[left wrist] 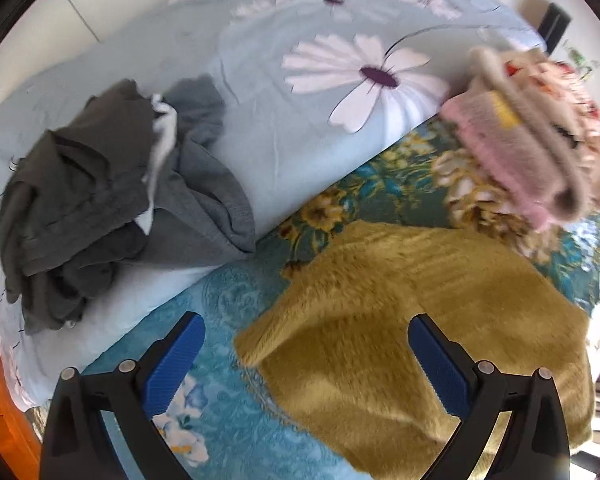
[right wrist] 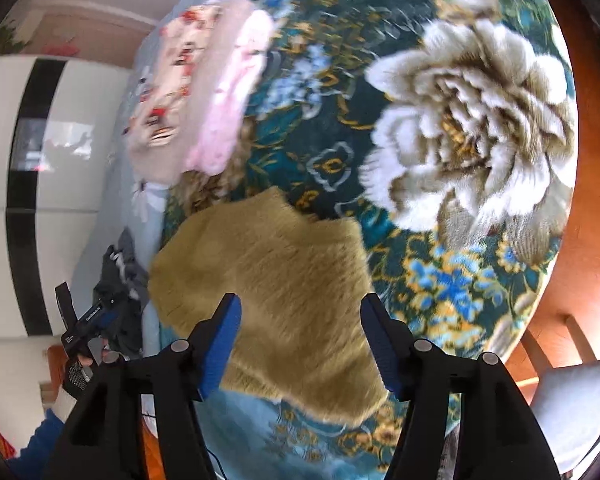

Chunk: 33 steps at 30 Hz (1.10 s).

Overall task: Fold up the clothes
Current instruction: 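Lower the sweater onto the teal blanket while the left gripper approaches its other edge, then grasp the sweater edge with the left gripper while the right gripper holds its edge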

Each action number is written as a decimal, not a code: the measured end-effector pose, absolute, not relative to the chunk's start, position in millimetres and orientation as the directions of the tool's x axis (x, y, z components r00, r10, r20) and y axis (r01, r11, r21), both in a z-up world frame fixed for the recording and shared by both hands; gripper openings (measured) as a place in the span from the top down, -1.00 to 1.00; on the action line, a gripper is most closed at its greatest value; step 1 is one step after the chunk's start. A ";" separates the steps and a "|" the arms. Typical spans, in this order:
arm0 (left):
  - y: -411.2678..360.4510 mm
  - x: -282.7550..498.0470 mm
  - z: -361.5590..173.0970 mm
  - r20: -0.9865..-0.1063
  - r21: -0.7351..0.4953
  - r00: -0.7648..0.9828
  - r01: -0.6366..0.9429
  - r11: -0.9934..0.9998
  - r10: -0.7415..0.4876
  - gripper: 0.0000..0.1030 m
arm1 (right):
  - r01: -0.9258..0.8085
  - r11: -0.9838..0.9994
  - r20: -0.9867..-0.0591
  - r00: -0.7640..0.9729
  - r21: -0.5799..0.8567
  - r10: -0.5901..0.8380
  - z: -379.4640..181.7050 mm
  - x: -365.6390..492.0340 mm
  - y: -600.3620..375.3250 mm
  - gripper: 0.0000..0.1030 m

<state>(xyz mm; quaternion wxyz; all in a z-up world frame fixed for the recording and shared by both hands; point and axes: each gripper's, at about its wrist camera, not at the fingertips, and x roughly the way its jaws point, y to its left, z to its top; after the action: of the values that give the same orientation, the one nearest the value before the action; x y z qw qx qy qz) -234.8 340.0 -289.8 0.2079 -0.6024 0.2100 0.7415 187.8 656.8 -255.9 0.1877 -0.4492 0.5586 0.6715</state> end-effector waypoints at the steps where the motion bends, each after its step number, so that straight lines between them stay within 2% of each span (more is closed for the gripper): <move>1: 345.3 -239.3 -298.6 -0.984 0.059 -0.173 -0.567 -0.822 0.049 -0.98 | -0.762 -0.290 -0.814 -0.523 0.579 -0.252 -264.9 186.4 659.3 -0.23; 4: 361.1 -248.0 -316.9 -0.986 0.063 -0.160 -0.597 -0.800 0.042 -0.98 | -0.793 -0.252 -0.830 -0.503 0.554 -0.241 -291.4 188.8 665.3 -0.23; 10: 383.3 -265.3 -351.6 -0.995 0.007 -0.080 -0.636 -0.772 0.057 -0.92 | -0.788 -0.128 -0.784 -0.554 0.603 -0.282 -324.3 196.1 667.1 -0.23; 13: 386.2 -267.5 -363.3 -0.997 -0.044 -0.021 -0.637 -0.769 0.075 -0.78 | -0.770 -0.095 -0.756 -0.582 0.631 -0.300 -331.7 192.6 666.1 -0.23; 15: 385.7 -266.5 -365.4 -0.995 -0.080 0.006 -0.628 -0.774 0.098 -0.45 | -0.760 -0.070 -0.739 -0.600 0.646 -0.306 -333.7 189.1 665.9 -0.23; 19: 381.5 -259.8 -361.9 -0.990 -0.130 0.028 -0.607 -0.784 0.142 -0.11 | -0.728 -0.020 -0.695 -0.645 0.685 -0.318 -336.3 186.9 665.0 -0.23; 21: 379.2 -255.5 -360.8 -0.990 -0.128 0.031 -0.606 -0.785 0.138 0.33 | -0.724 -0.002 -0.684 -0.651 0.690 -0.329 -337.4 182.2 663.4 -0.23; 23: 375.2 -249.4 -355.0 -0.988 -0.136 0.023 -0.602 -0.787 0.153 0.46 | -0.725 0.004 -0.682 -0.651 0.689 -0.333 -335.9 177.3 661.2 -0.08; 25: 371.1 -242.6 -346.0 -0.984 -0.142 0.002 -0.601 -0.787 0.175 0.64 | -0.728 -0.003 -0.689 -0.646 0.685 -0.328 -330.6 173.4 659.5 0.49; 27: 362.9 -234.7 -328.5 -0.978 -0.156 -0.024 -0.584 -0.796 0.209 0.73 | -0.732 -0.025 -0.701 -0.640 0.680 -0.315 -320.6 169.6 658.0 0.82; 33: 327.7 -206.9 -261.2 -0.941 -0.215 -0.115 -0.522 -0.825 0.318 0.76 | -0.685 -0.136 -0.693 -0.673 0.716 -0.258 -266.0 154.7 658.0 0.85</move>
<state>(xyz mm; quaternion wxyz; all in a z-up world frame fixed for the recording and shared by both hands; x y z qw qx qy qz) -206.9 327.7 -261.2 0.2831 -0.6019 0.0848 0.7419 154.7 658.0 -266.0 0.1623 -0.3702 0.6369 0.6565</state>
